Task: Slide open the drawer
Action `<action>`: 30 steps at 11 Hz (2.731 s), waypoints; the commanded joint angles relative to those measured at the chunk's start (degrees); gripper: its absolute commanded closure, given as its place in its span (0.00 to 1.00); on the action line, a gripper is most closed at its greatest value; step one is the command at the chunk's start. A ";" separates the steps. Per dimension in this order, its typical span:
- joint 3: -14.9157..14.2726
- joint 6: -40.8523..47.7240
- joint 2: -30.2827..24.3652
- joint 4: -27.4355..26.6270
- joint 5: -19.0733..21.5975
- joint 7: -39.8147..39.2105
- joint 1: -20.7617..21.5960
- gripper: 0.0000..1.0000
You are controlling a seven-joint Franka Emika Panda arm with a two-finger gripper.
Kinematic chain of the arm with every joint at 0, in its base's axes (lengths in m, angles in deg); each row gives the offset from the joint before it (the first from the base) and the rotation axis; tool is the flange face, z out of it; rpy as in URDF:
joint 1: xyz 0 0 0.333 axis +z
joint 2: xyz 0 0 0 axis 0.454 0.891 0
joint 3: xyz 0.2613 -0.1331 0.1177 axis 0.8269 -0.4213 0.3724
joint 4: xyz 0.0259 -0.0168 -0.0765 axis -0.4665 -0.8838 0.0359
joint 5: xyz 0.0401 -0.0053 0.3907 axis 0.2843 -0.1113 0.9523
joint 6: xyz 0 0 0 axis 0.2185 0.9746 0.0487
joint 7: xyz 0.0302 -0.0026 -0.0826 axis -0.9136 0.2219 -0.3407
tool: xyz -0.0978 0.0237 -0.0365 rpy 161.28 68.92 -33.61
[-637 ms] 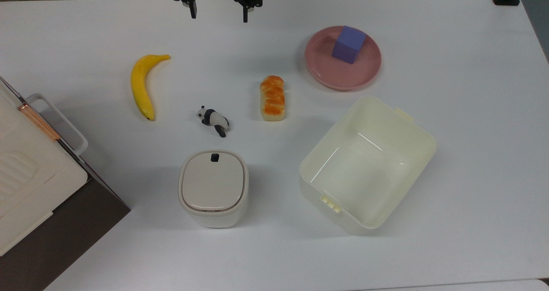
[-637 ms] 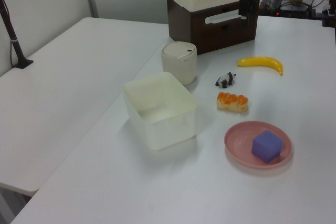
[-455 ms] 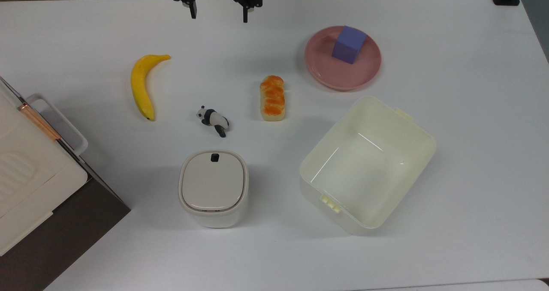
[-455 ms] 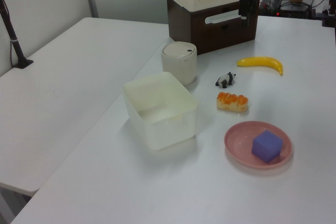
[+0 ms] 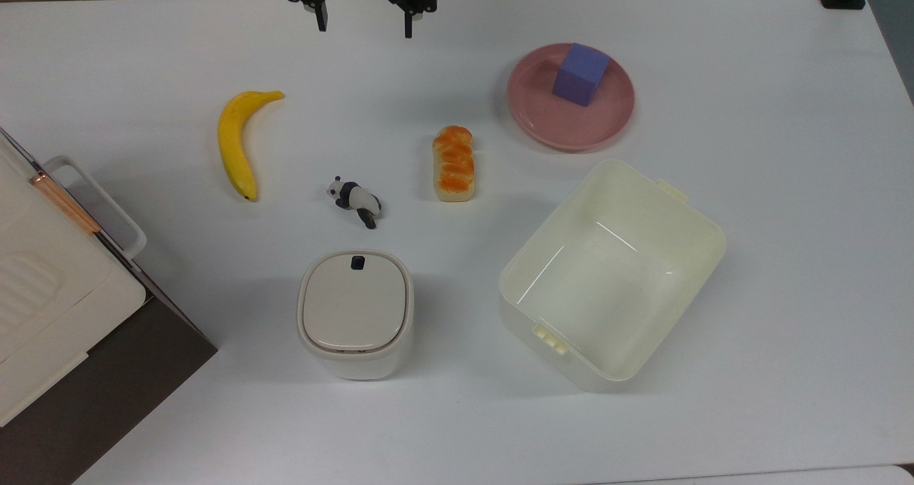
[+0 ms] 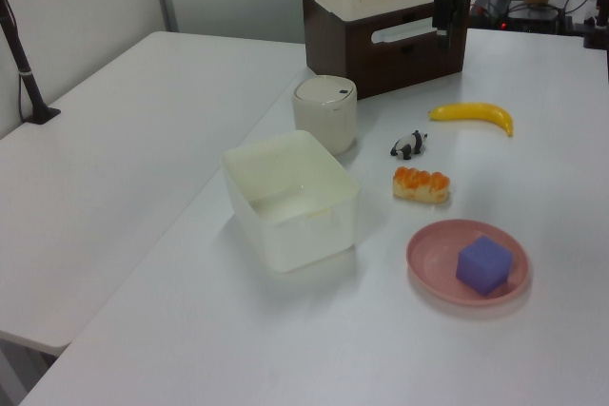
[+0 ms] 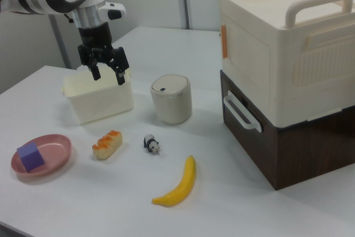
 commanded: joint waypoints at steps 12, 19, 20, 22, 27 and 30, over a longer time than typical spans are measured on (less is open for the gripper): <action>-1.23 -2.98 2.77 -0.38 0.14 -32.24 -7.87 0.00; -1.23 -22.76 12.34 -0.47 -7.95 -50.44 -15.17 0.00; -1.32 -24.96 13.14 -0.47 -8.30 -53.44 -16.05 0.03; -1.32 -29.26 14.37 -0.73 -10.58 -57.32 -16.67 0.08; -1.32 -43.50 18.85 -0.73 -16.82 -57.33 -19.21 0.25; -1.32 -47.39 19.56 -0.82 -17.61 -57.68 -20.01 0.31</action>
